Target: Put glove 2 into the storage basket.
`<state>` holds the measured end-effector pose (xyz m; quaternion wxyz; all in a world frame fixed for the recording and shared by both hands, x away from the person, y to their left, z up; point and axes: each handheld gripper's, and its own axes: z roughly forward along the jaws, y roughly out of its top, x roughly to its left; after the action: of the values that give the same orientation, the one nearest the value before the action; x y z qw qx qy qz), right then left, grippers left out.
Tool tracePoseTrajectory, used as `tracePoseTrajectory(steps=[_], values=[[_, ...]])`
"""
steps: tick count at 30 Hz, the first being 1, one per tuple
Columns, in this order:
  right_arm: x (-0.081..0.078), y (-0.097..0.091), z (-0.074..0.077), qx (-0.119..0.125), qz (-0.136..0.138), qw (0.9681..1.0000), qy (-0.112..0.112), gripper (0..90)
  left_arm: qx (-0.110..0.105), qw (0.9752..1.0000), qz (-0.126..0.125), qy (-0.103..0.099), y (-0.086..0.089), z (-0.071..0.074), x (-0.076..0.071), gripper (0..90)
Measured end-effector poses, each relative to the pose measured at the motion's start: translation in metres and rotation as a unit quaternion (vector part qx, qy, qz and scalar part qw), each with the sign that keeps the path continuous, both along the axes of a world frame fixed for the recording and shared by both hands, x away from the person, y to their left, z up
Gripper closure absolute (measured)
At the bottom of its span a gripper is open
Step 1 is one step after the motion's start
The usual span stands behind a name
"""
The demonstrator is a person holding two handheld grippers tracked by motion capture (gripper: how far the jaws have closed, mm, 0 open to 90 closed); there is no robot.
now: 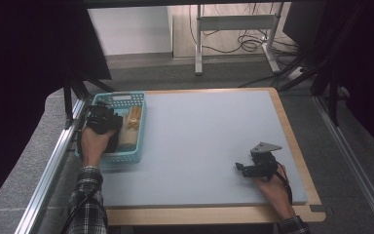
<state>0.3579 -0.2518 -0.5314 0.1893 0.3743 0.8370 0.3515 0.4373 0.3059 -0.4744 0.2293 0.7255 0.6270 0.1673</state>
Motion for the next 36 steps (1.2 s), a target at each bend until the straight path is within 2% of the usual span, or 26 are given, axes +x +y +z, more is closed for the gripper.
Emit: tracePoseTrajectory(steps=[10,22,36], values=[[0.0,0.0,0.0,0.0,0.0,1.0,0.0,18.8,-0.024,0.9996,0.002,-0.016,0.007,0.001,-0.01,31.2],[0.0,0.0,0.0,-0.001,-0.001,1.0,0.0,18.7,-0.045,0.9985,-0.001,-0.031,0.007,0.004,-0.017,25.9],[0.0,0.0,0.0,0.0,0.0,1.0,0.0,18.7,-0.052,0.9976,-0.014,-0.042,0.002,0.005,-0.023,19.3]])
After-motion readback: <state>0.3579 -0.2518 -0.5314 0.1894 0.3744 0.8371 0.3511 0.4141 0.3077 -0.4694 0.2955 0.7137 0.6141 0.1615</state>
